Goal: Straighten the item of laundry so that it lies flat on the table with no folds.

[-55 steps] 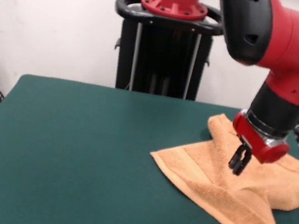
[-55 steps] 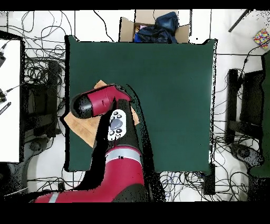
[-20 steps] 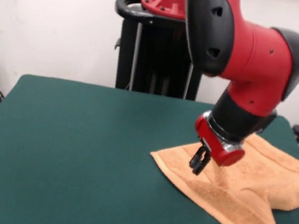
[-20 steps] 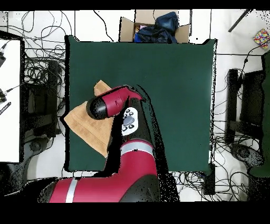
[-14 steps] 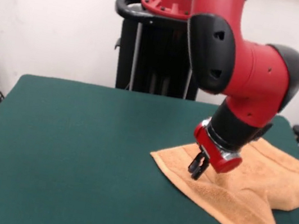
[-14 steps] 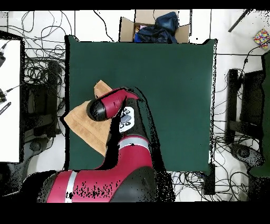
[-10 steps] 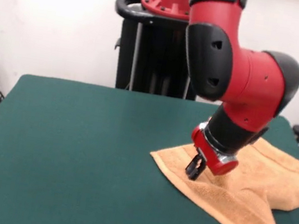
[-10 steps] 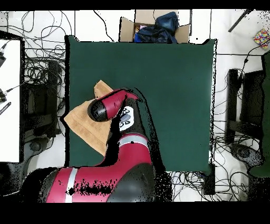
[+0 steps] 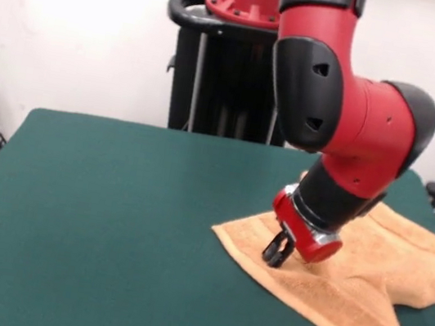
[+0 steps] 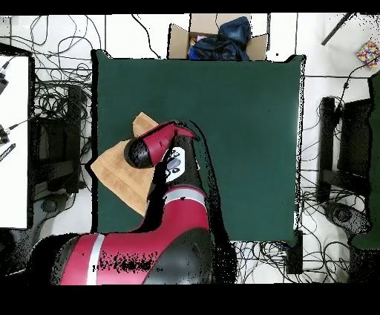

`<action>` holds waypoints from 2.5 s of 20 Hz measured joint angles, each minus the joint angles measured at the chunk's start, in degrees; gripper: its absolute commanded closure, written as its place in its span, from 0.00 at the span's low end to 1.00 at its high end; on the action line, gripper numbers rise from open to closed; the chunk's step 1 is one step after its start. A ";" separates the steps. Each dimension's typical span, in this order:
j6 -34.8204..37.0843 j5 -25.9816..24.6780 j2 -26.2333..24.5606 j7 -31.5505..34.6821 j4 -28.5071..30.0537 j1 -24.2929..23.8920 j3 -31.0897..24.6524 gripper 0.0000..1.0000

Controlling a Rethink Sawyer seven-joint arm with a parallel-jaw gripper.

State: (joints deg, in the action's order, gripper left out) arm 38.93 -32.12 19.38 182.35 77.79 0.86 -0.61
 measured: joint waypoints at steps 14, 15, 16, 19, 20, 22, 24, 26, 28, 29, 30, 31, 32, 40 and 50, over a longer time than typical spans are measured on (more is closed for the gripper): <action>-0.02 -3.79 -0.48 -0.12 -5.45 -4.13 0.00 1.00; -0.01 -4.03 -0.49 -0.25 -5.81 -4.53 0.00 1.00; -0.02 -4.56 -0.49 -0.83 -6.55 -5.31 0.01 1.00; -0.02 -5.33 -0.49 -3.57 -7.85 -6.46 0.00 1.00; -0.01 -5.62 -0.50 -5.04 -8.43 -6.93 0.00 1.00; -0.01 -5.71 -0.50 -6.96 -9.00 -7.37 0.00 1.00; 0.00 -5.71 -0.49 -10.65 -9.92 -7.96 0.01 1.00; 0.02 -5.71 -0.35 -12.55 -10.13 -8.10 0.00 1.00; 0.20 -5.57 0.09 -14.69 -9.98 -8.12 -0.01 1.00; 0.31 -5.44 0.32 -15.24 -9.86 -8.11 -0.02 1.00; 0.62 -4.99 1.01 -16.34 -9.44 -8.09 -0.02 1.00; 0.83 -4.64 1.48 -16.90 -9.14 -8.09 -0.02 1.00; 1.32 -3.74 2.63 -17.54 -8.34 -8.09 -0.02 1.00; 3.53 1.91 8.84 -17.60 -3.61 -8.08 -0.02 1.00; 3.66 6.90 10.42 -17.60 1.01 -8.08 -0.01 1.00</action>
State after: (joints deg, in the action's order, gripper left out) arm 42.59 -25.21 29.80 164.75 78.81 -7.22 -0.62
